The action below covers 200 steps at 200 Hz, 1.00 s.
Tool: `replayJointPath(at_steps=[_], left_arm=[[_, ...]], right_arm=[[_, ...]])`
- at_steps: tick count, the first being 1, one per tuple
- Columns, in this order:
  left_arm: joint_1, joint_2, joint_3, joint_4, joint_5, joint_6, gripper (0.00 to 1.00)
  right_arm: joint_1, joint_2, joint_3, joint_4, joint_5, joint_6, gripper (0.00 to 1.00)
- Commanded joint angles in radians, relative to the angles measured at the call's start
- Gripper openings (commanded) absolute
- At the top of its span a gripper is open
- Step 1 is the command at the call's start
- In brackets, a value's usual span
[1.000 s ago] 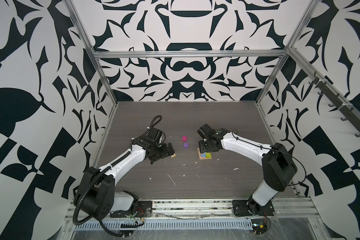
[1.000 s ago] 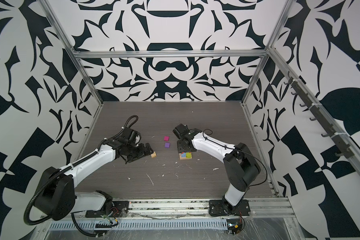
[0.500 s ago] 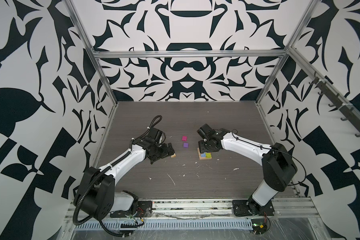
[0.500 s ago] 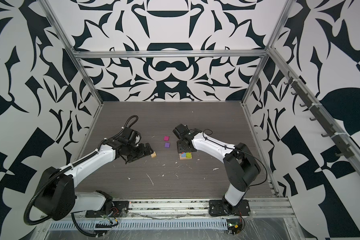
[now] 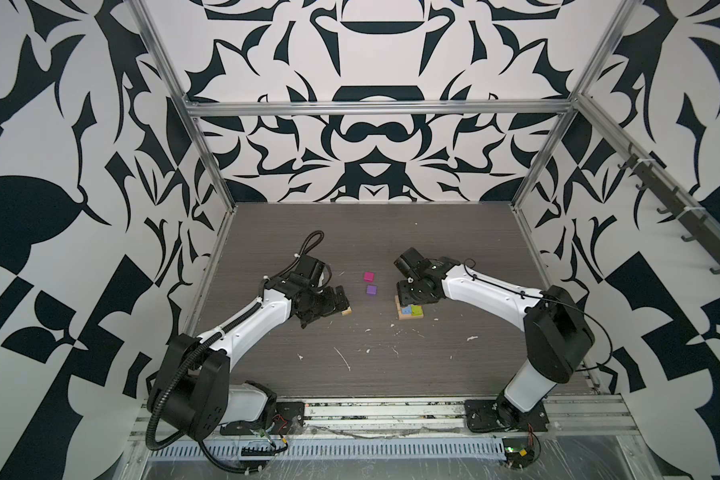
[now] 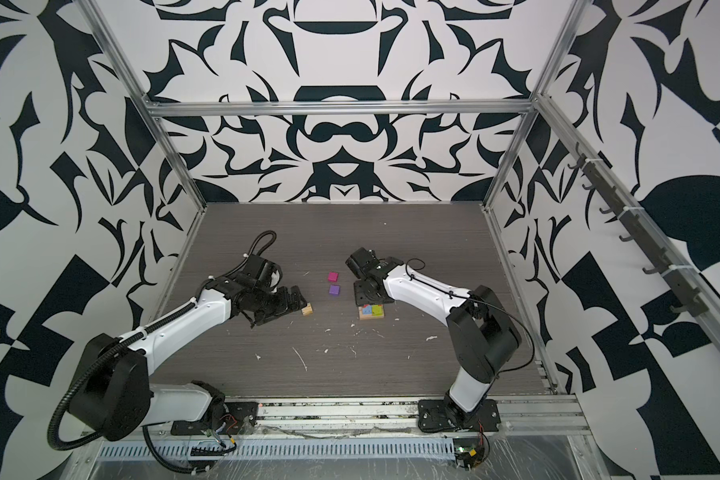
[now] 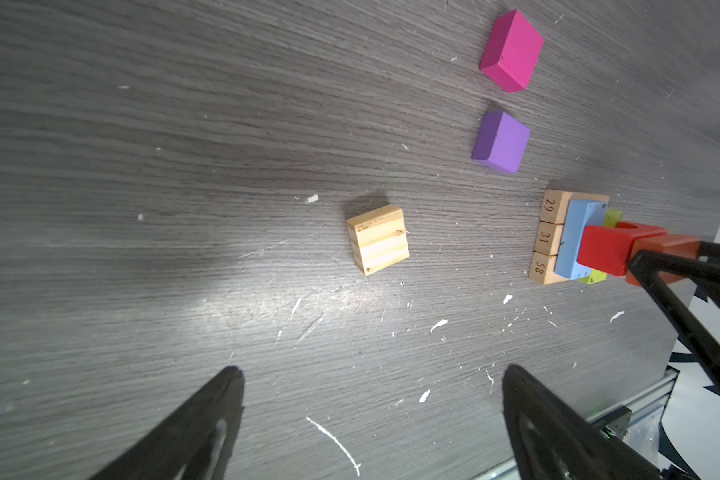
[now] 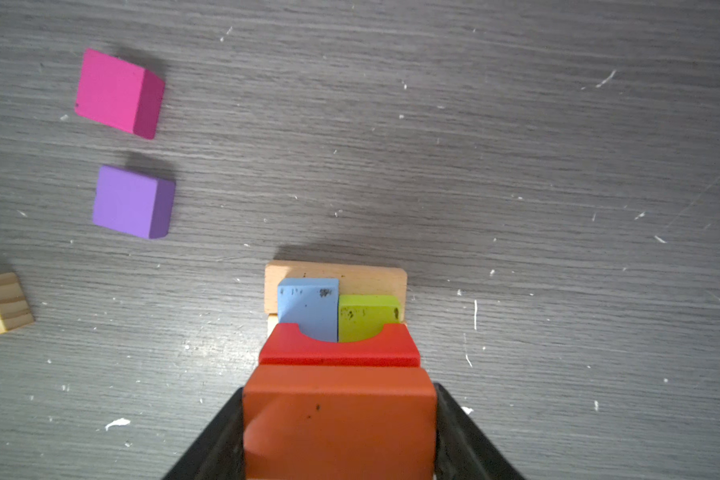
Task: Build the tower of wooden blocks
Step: 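Hold the orange block just above the red arch with the right gripper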
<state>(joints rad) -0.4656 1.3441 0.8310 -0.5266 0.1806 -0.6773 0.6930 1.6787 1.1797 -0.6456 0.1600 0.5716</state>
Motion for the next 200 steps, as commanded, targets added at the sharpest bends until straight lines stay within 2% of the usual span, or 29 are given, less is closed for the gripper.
replayJointPath(at_steps=[1, 175, 200], left_arm=[[0.001, 0.003, -0.02, -0.005, 0.007, -0.004, 1.0], [0.0, 0.003, -0.018, -0.006, 0.008, 0.001, 1.0], [0.0, 0.003, -0.018, -0.006, 0.009, -0.001, 1.0]], right_arm=[[-0.004, -0.008, 0.003, 0.009, 0.024, -0.001, 0.65], [-0.004, 0.007, 0.017, 0.009, 0.012, 0.0, 0.7], [-0.004, 0.007, 0.02, 0.003, 0.013, -0.001, 0.76]])
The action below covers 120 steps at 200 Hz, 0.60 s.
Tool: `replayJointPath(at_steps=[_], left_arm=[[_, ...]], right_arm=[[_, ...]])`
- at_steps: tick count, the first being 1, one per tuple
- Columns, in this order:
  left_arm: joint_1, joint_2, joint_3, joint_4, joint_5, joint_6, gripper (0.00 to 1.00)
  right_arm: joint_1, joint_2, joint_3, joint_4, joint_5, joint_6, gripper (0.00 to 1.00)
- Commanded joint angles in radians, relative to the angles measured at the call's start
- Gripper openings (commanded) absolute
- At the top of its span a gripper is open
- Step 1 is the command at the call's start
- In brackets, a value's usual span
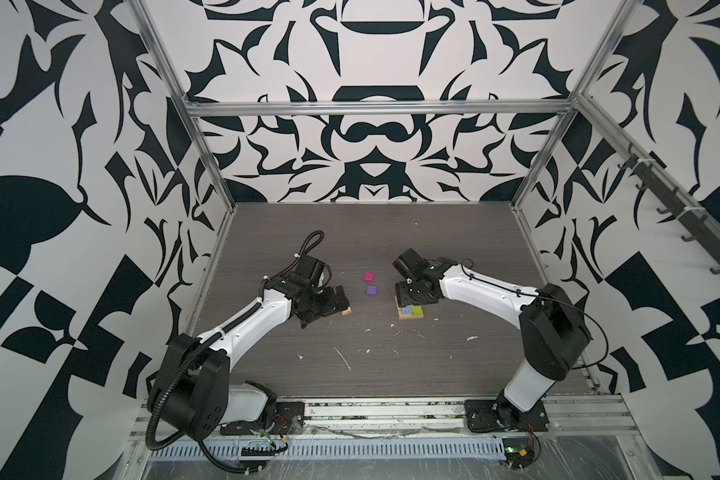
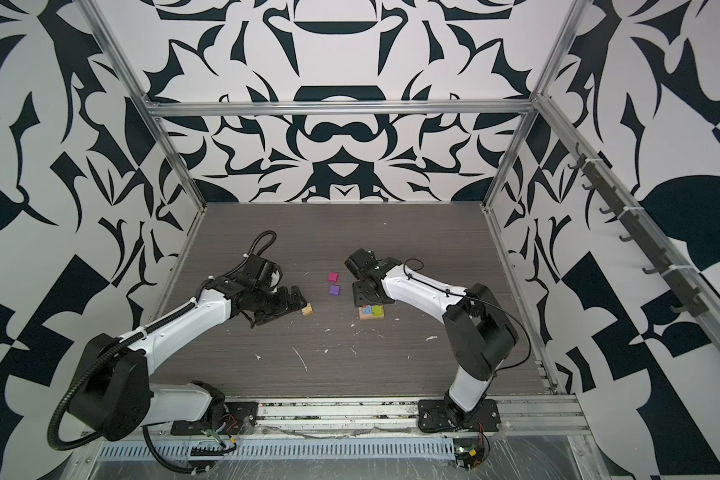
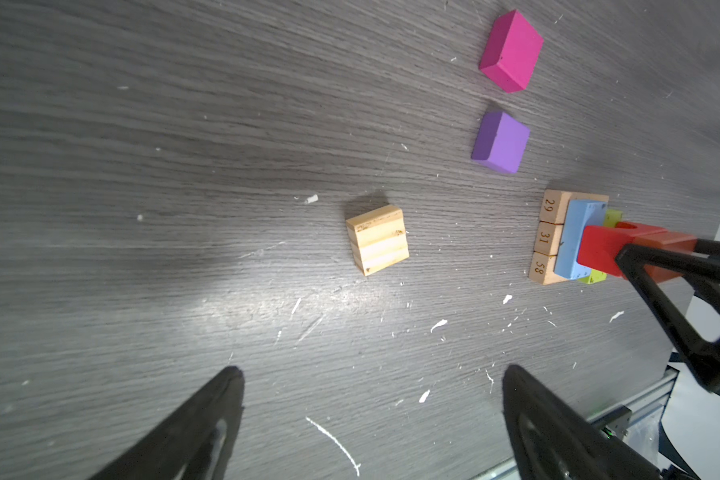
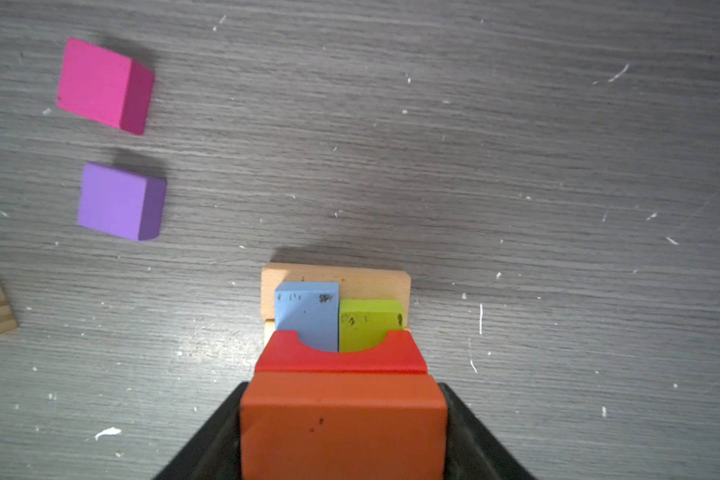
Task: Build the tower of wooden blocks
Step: 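Hold the orange block just above the red arch with the right gripper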
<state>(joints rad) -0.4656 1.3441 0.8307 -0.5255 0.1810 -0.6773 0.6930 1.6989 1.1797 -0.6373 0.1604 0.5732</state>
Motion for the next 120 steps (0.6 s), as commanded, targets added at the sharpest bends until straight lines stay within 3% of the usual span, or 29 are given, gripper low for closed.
replayJointPath(at_steps=[1, 46, 120], left_arm=[[0.0, 0.004, -0.017, -0.007, 0.008, 0.0, 1.0], [0.001, 0.003, -0.017, -0.008, 0.008, 0.0, 1.0], [0.001, 0.014, -0.027, 0.014, 0.009, -0.007, 0.99]], right_arm=[[-0.004, -0.013, 0.02, -0.005, 0.013, -0.003, 0.76], [-0.004, -0.018, 0.022, -0.007, 0.019, -0.004, 0.87], [-0.003, -0.084, 0.058, -0.061, 0.024, -0.037, 0.87]])
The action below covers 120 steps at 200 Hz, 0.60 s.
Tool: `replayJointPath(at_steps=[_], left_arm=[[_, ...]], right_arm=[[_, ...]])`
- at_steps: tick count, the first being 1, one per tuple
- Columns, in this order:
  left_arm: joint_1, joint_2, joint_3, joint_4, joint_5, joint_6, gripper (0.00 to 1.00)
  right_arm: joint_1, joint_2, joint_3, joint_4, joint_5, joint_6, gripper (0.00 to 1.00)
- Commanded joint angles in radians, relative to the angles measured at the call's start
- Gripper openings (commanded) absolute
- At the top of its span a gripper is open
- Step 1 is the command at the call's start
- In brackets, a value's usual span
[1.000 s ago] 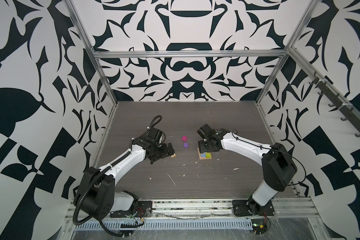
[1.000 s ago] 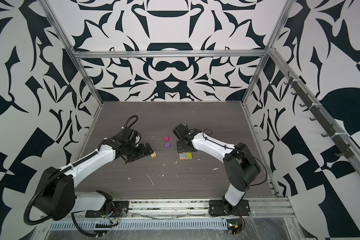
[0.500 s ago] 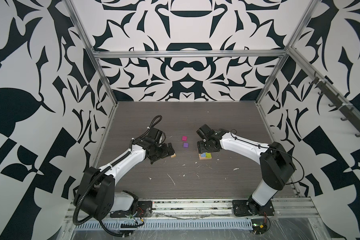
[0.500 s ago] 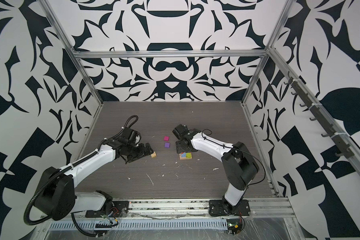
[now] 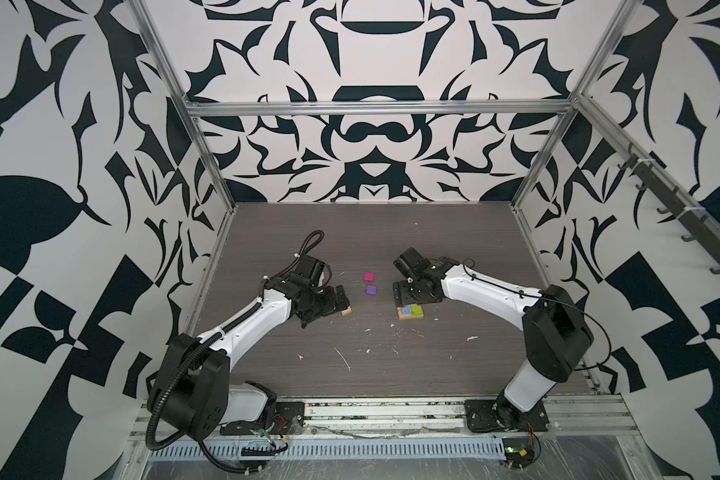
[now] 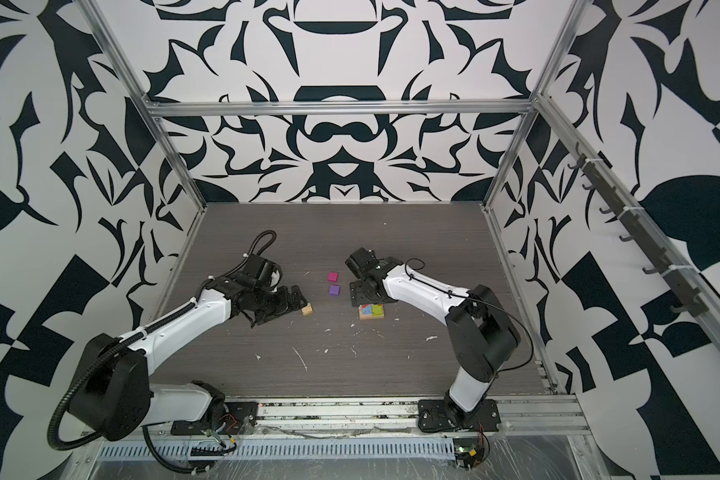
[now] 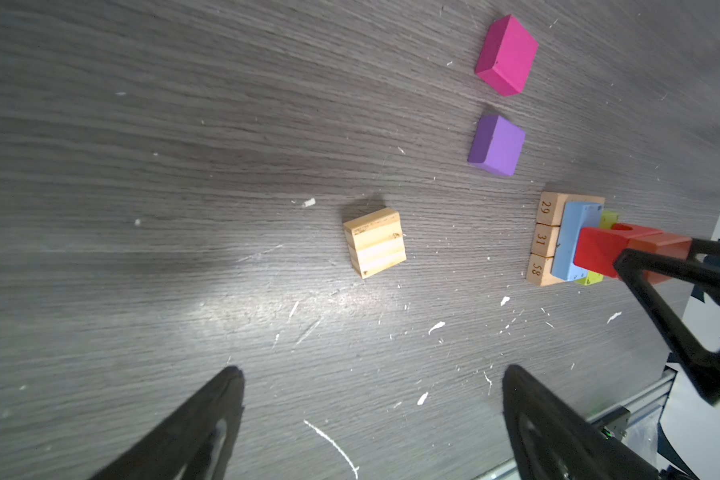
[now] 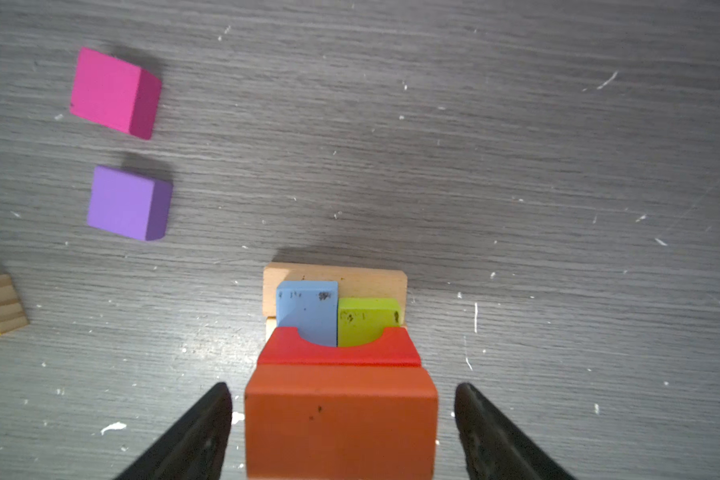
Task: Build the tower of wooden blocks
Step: 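Hold the orange block just above the red arch with the right gripper, then open the right gripper to release the orange block onto the arch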
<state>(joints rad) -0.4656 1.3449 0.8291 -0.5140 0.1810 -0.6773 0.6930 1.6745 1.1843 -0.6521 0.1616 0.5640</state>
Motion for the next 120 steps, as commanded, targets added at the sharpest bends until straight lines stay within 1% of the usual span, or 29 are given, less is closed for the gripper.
replayJointPath(at_steps=[1, 10, 53, 85, 90, 120], left_arm=[[0.0, 0.014, -0.025, 0.004, 0.009, -0.006, 0.99], [0.0, 0.014, -0.028, 0.008, 0.009, -0.008, 1.0], [0.001, 0.019, -0.044, 0.033, 0.008, -0.016, 1.0], [0.0, 0.01, -0.055, 0.045, 0.007, -0.029, 1.0], [0.0, 0.007, -0.06, 0.049, 0.006, -0.032, 1.0], [0.0, -0.006, -0.085, 0.07, 0.015, -0.047, 1.0]], right_arm=[[-0.003, -0.06, 0.054, -0.047, 0.022, -0.028, 0.87], [-0.003, -0.068, 0.06, -0.056, 0.056, -0.031, 0.87], [-0.001, -0.103, 0.09, -0.063, 0.042, -0.048, 0.84], [-0.001, -0.073, 0.148, -0.083, 0.042, -0.055, 0.84], [0.0, -0.066, 0.157, -0.083, 0.006, -0.056, 0.83], [0.008, -0.02, 0.215, -0.078, -0.002, -0.055, 0.82]])
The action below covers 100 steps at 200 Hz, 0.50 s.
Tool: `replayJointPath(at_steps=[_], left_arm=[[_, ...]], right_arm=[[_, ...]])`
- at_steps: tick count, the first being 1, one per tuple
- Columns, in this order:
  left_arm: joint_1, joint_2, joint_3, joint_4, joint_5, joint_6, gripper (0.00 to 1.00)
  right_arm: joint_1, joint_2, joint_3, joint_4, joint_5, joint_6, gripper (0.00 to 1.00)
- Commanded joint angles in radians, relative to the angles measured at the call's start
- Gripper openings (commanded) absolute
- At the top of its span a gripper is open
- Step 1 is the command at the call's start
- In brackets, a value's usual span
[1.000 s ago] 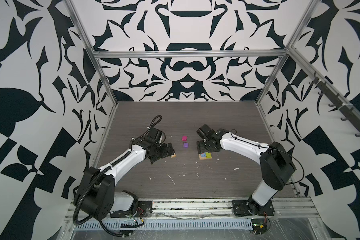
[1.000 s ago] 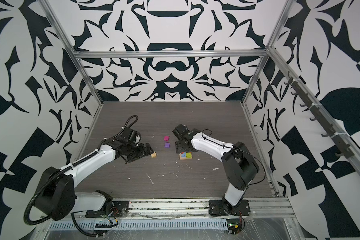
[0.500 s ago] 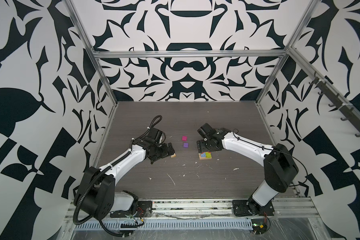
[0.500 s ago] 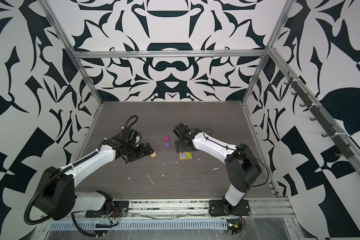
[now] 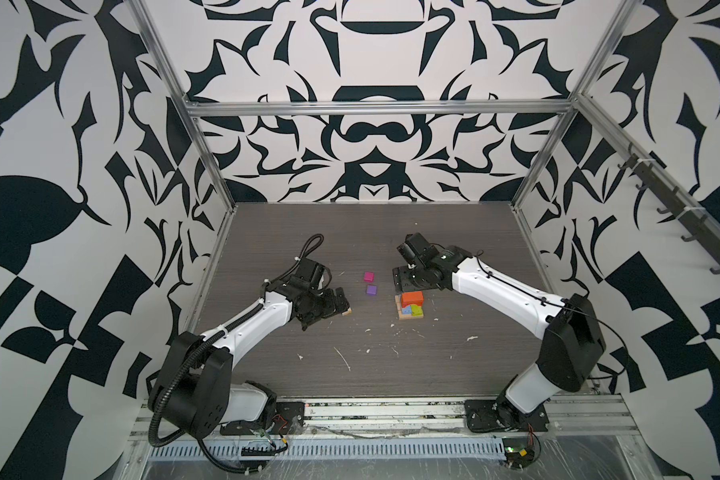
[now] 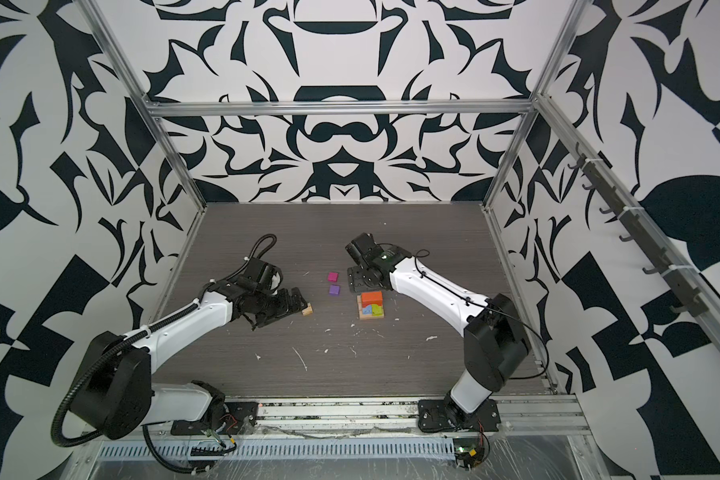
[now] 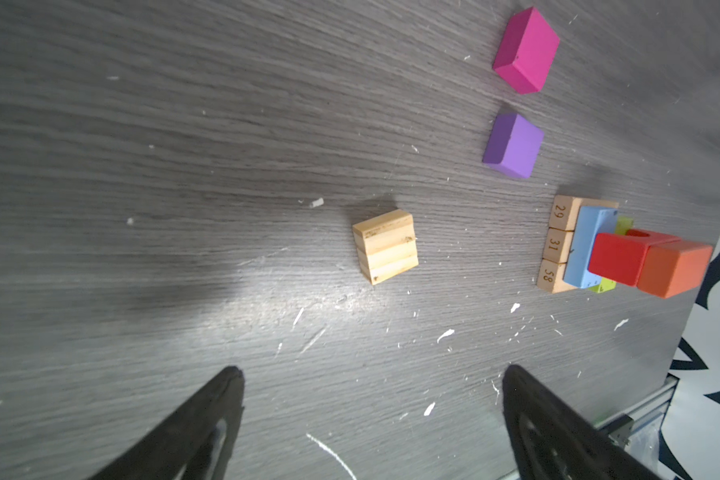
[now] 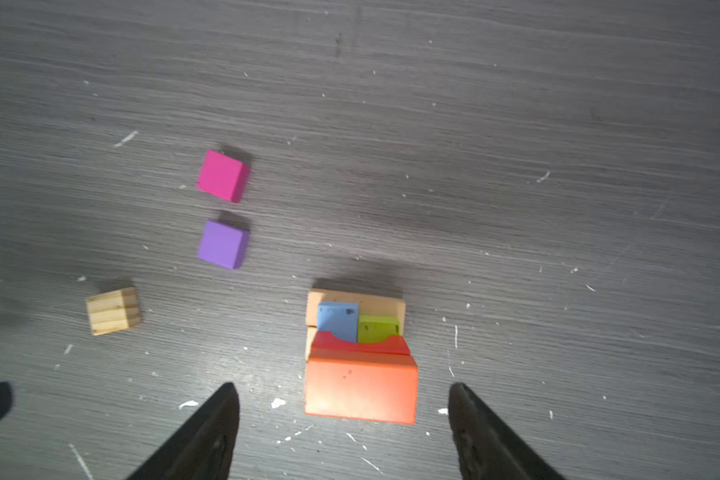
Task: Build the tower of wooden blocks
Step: 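Open the right gripper to release the orange block onto the arch, then move the right gripper farther from the robot to the magenta cube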
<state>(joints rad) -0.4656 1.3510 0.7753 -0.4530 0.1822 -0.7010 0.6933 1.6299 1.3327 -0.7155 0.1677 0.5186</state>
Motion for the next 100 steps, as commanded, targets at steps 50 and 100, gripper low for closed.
replayJointPath(at_steps=[50, 100], left_arm=[[0.001, -0.032, -0.046, 0.007, 0.014, -0.026, 1.0], [0.0, -0.049, -0.062, 0.007, 0.014, -0.035, 1.0]], right_arm=[[0.018, 0.127, 0.174, 0.005, -0.028, 0.008, 0.81], [0.039, 0.271, 0.306, 0.003, -0.056, 0.026, 0.8]])
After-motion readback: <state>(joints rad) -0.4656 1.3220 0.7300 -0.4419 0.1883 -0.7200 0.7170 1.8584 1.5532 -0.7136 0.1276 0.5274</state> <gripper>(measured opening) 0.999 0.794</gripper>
